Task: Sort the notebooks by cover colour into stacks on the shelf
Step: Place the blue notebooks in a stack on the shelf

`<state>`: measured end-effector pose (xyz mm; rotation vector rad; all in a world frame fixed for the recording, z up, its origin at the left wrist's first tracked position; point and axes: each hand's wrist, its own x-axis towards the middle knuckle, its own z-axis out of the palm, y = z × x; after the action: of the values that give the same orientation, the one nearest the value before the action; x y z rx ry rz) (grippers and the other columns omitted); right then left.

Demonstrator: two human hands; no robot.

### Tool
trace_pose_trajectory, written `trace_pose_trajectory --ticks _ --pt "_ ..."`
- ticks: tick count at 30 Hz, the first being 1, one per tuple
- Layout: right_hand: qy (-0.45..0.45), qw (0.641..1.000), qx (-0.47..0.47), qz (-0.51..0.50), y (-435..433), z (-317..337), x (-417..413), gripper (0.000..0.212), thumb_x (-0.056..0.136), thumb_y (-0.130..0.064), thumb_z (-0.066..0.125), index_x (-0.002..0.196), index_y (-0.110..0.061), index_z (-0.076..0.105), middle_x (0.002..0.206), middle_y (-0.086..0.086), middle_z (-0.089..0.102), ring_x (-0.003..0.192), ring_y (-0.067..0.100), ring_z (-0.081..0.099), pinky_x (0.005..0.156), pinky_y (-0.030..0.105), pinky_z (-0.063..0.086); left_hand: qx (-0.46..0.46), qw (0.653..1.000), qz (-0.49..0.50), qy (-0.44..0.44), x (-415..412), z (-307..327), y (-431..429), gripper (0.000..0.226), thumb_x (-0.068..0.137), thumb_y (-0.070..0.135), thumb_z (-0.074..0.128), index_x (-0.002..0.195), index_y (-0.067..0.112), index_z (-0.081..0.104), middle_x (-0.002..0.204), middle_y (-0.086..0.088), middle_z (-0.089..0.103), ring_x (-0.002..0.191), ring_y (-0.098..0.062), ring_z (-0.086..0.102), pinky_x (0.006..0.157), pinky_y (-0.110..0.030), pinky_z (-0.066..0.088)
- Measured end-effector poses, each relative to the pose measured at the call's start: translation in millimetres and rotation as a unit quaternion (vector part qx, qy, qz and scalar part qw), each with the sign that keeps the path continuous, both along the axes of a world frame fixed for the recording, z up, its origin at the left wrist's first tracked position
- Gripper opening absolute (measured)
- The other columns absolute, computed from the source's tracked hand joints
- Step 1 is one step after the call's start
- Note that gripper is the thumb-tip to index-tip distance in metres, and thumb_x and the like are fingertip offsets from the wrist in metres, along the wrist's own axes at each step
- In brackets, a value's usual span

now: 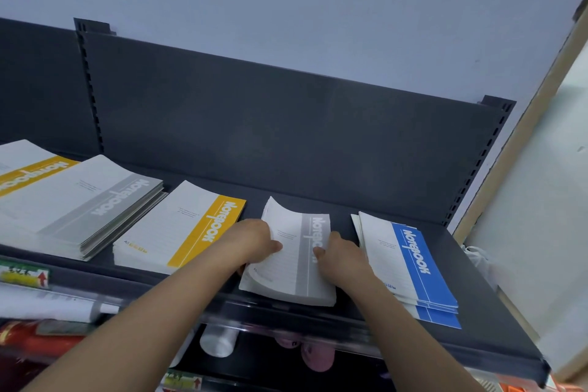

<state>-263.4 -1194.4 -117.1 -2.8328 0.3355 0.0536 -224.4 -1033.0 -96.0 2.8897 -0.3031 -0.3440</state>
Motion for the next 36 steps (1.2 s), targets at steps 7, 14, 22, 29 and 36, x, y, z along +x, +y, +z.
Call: trace_pose_trajectory --ticks 7,14,22,29,36 --pt "0.018 0.999 -0.026 -0.007 0.9 -0.3 -0.8 0.038 0.101 -0.038 0.037 0.121 -0.009 0.049 0.119 0.009 0.061 0.106 0.025 0.057 0.076 0.03 0.038 0.008 0.999 0.005 -0.035 3.4 -3.2 -1.9 0.051 0.095 0.045 0.051 0.127 0.005 0.051 0.121 -0.009 0.058 0.108 -0.024 0.058 0.083 -0.029 0.047" --pt "-0.116 0.992 -0.021 -0.042 -13.8 12.6 -4.2 0.033 0.098 -0.03 0.044 0.123 -0.009 0.046 0.122 0.012 0.057 0.112 0.029 0.053 0.085 0.035 0.041 0.042 0.976 -0.058 -0.206 -0.9 1.4 -26.3 0.056 0.093 0.044 0.053 0.135 0.01 0.04 0.137 -0.011 0.041 0.128 -0.028 0.037 0.1 -0.038 0.035" --pt "-0.071 0.99 -0.038 -0.119 -96.7 22.3 -20.0 0.046 0.098 -0.039 0.044 0.136 -0.013 0.041 0.14 0.011 0.041 0.129 0.032 0.037 0.099 0.044 0.039 -0.077 0.982 -0.119 -0.128 -19.6 5.1 -99.5 0.033 0.097 0.032 0.05 0.115 0.005 0.055 0.126 -0.013 0.047 0.121 -0.03 0.042 0.096 -0.036 0.039" --pt "0.026 0.993 0.033 -0.106 -159.1 10.4 -36.8 0.058 0.091 -0.044 0.055 0.136 -0.013 0.035 0.134 0.013 0.043 0.117 0.029 0.05 0.09 0.035 0.044 -0.177 0.983 -0.042 0.005 -36.3 1.2 -157.4 0.026 0.098 0.02 0.044 0.113 0.002 0.056 0.121 -0.013 0.058 0.107 -0.026 0.056 0.084 -0.031 0.045" --pt "0.003 0.999 0.035 -0.037 -175.0 5.8 -40.3 0.058 0.084 -0.043 0.066 0.129 -0.014 0.043 0.129 0.012 0.048 0.115 0.028 0.05 0.092 0.035 0.043 -0.32 0.939 0.101 0.072 -40.6 -0.7 -180.8 0.022 0.096 0.019 0.051 0.114 0.006 0.05 0.102 -0.006 0.052 0.089 -0.022 0.051 0.073 -0.03 0.046"
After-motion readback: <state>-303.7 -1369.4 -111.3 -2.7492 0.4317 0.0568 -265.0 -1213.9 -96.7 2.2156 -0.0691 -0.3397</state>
